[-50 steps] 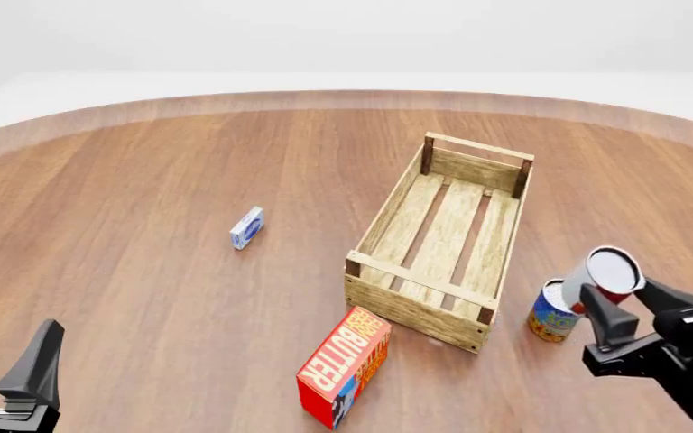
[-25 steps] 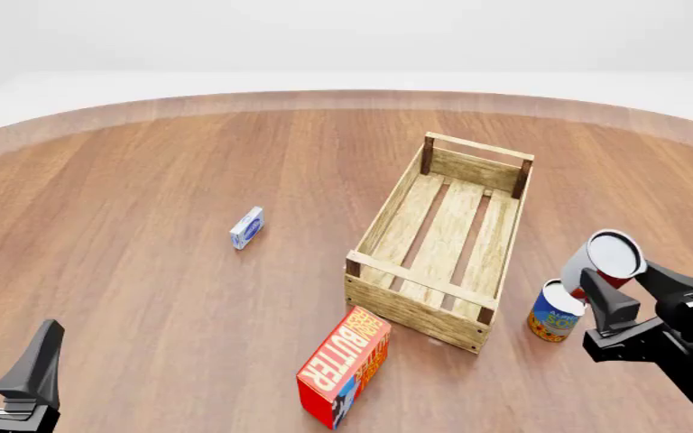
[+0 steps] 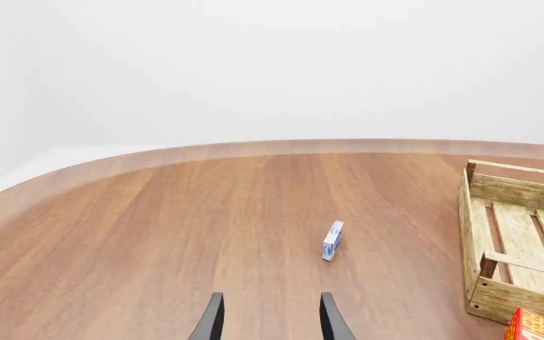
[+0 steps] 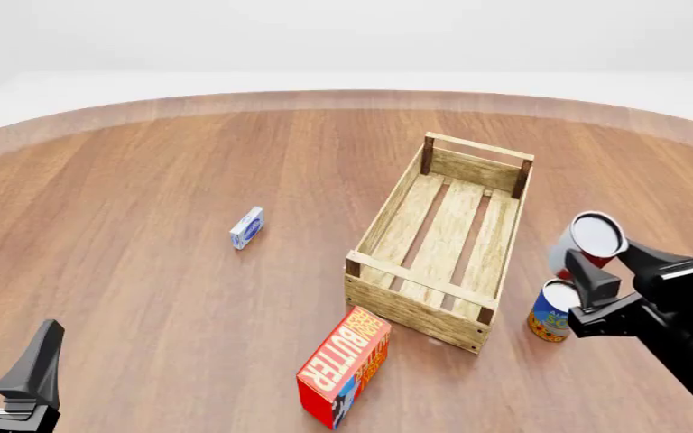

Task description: Pick up the tomato sauce, and put it in the wooden tray.

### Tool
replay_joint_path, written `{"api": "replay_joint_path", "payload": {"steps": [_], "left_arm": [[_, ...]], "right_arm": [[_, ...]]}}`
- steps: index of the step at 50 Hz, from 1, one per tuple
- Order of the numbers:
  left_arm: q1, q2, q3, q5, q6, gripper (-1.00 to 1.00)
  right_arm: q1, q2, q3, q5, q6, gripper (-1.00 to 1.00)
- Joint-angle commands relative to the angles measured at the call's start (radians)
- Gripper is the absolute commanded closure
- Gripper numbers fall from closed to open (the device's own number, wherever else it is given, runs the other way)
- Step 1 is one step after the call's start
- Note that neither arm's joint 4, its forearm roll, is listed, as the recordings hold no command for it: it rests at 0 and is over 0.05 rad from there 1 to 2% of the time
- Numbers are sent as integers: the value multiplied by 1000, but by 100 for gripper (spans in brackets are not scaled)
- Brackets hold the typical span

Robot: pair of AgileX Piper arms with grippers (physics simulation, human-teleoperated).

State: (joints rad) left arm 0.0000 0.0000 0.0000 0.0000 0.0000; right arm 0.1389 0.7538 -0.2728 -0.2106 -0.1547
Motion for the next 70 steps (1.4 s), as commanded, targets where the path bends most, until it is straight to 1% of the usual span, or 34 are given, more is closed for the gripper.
{"api": "replay_joint_path", "payload": {"steps": [1, 24, 70], "left_arm": [[0, 0, 0, 0, 0, -100], [0, 0, 0, 0, 0, -100], [0, 0, 0, 0, 0, -100]], "right_arm": [[16, 81, -28, -58, 3, 100], [33, 196, -90, -108, -31, 100], [70, 469, -195, -242, -27, 100]]}}
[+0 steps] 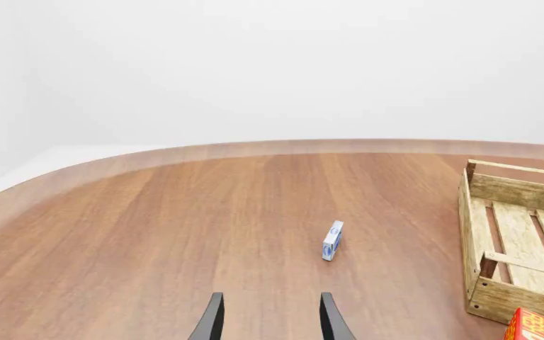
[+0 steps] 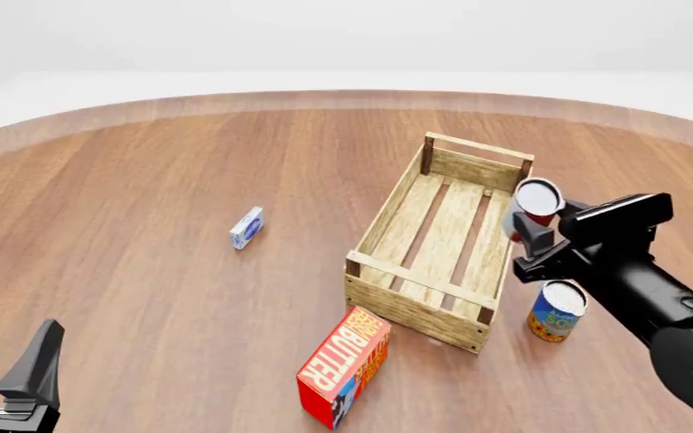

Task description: Pick up the tomato sauce, and put it in the wooden tray.

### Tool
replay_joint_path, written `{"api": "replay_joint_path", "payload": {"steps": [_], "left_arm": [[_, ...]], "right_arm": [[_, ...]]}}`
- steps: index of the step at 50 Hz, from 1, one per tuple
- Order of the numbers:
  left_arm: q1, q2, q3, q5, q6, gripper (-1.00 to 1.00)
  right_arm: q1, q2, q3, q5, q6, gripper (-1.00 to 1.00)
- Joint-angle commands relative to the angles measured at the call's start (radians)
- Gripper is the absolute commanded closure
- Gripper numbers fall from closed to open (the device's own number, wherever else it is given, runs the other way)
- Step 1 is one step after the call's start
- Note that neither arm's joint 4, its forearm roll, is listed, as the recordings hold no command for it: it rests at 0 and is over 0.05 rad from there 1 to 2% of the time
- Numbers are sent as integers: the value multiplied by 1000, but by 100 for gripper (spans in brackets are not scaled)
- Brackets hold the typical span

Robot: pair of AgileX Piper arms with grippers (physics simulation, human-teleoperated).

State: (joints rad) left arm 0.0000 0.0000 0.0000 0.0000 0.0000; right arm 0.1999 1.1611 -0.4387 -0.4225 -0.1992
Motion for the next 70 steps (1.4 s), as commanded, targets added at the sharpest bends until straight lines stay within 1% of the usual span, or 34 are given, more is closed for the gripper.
{"api": "replay_joint_path", "payload": {"steps": [1, 21, 47, 70], "left_arm": [[0, 0, 0, 0, 0, -100], [0, 0, 0, 0, 0, -100], [0, 0, 0, 0, 0, -100], [0, 0, 0, 0, 0, -100]], "right_arm": [[9, 67, -33, -31, 18, 100], [17, 189, -89, -81, 23, 100], [28, 309, -160, -114, 29, 100], [46, 430, -204, -165, 49, 100]]}}
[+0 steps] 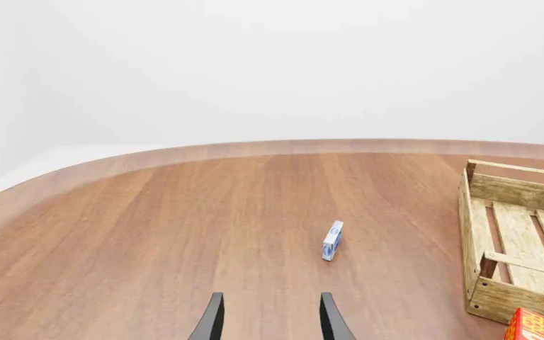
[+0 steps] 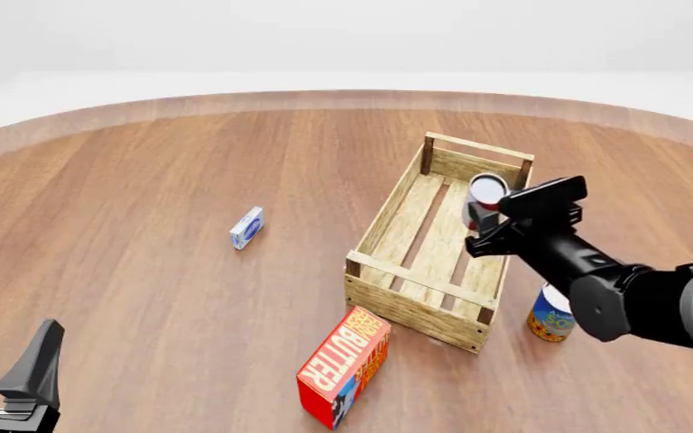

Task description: Pick up the tomato sauce, and put it in the wooden tray.

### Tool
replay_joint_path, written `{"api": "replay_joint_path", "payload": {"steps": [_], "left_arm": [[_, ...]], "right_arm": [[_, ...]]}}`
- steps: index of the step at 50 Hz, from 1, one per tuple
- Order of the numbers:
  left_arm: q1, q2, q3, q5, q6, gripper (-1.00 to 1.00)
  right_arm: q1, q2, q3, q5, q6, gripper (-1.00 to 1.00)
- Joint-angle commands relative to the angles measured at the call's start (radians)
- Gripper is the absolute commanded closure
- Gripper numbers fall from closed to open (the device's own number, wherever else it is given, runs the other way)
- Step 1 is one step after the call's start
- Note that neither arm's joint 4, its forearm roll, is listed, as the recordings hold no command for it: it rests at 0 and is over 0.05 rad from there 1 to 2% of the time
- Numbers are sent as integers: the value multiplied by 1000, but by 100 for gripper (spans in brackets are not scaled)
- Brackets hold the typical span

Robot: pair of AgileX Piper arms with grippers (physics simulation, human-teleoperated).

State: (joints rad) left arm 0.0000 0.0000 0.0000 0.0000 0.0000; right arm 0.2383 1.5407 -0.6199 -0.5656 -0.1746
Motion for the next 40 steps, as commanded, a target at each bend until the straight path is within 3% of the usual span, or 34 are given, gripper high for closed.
{"api": "replay_joint_path", "payload": {"steps": [1, 40], "left_arm": [[0, 0, 0, 0, 0, -100], [0, 0, 0, 0, 0, -100]], "right_arm": [[9, 55, -26, -23, 24, 100], [18, 198, -107, -48, 25, 100]]}}
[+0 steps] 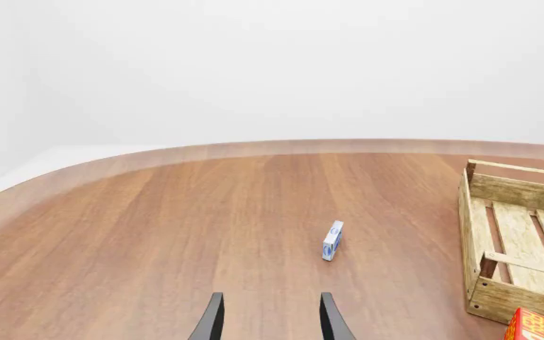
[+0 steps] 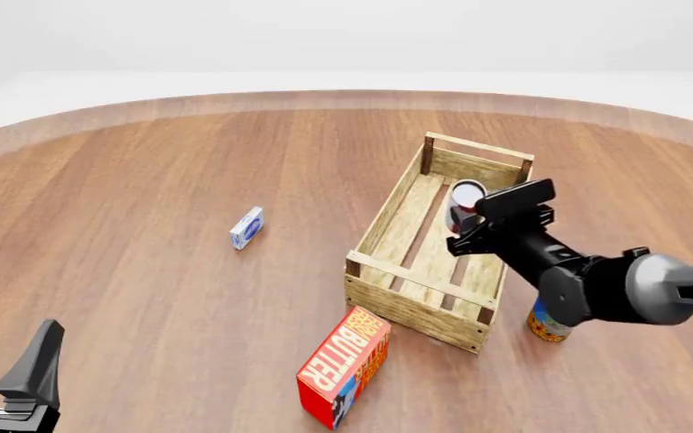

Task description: Pick up the tomato sauce, and put it in the wooden tray.

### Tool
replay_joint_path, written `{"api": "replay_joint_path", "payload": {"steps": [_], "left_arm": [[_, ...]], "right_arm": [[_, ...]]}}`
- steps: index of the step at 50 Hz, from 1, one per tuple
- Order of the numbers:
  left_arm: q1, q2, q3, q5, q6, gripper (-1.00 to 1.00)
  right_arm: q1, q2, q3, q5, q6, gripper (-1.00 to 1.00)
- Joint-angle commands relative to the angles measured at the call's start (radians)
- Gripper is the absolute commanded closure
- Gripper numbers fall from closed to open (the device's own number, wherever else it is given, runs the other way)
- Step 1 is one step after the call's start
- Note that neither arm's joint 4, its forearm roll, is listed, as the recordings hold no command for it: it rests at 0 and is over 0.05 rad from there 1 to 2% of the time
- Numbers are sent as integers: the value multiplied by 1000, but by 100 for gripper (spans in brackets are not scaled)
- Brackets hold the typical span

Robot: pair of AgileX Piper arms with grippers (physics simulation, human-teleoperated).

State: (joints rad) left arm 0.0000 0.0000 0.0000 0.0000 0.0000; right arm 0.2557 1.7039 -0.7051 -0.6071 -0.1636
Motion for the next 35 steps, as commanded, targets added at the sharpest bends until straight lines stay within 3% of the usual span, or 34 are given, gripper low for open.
{"api": "replay_joint_path", "payload": {"steps": [1, 35], "left_arm": [[0, 0, 0, 0, 0, -100], [0, 0, 0, 0, 0, -100]], "right_arm": [[1, 36, -22, -6, 16, 100], [0, 110, -66, -12, 17, 100]]}}
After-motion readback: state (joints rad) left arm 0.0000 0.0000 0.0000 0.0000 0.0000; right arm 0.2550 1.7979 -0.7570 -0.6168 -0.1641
